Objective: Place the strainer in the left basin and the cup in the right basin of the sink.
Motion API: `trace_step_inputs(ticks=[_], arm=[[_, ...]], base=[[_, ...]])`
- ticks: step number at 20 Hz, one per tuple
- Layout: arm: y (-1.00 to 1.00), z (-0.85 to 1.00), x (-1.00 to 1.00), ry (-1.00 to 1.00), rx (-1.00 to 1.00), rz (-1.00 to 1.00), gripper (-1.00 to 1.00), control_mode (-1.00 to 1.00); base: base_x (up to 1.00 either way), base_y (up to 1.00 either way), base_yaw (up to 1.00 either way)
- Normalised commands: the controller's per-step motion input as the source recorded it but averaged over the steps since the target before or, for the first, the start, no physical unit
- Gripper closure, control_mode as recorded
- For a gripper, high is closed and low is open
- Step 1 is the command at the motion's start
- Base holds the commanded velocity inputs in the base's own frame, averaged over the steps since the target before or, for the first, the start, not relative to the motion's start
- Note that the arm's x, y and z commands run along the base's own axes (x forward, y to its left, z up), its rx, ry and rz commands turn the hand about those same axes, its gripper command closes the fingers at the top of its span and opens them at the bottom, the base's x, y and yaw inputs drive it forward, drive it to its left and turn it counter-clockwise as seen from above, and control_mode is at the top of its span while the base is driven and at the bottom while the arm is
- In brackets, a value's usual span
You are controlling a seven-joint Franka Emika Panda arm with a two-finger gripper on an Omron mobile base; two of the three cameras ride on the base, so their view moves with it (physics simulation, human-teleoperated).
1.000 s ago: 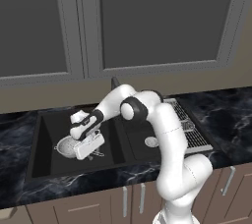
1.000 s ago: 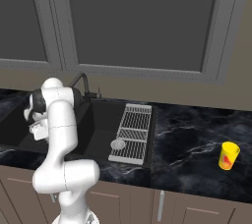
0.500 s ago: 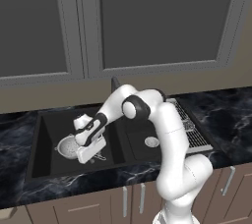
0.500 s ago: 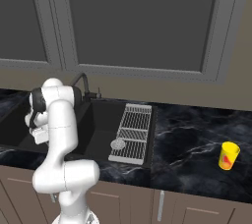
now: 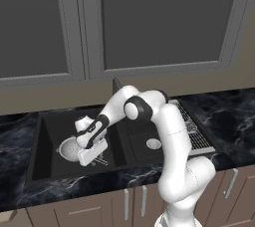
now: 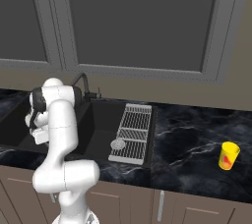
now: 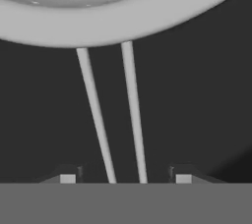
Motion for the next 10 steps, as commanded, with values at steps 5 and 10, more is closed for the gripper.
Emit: trace_step_inputs(ticks=[5, 10], arm=[[0.0, 0.17, 0.0, -0.08, 0.0, 0.0, -1.0, -1.0], [0.0, 0.29, 0.0, -0.14, 0.0, 0.0, -1.0, -1.0]], base=[[0.0, 0.0, 0.0], [0.0, 0.0, 0.0]])
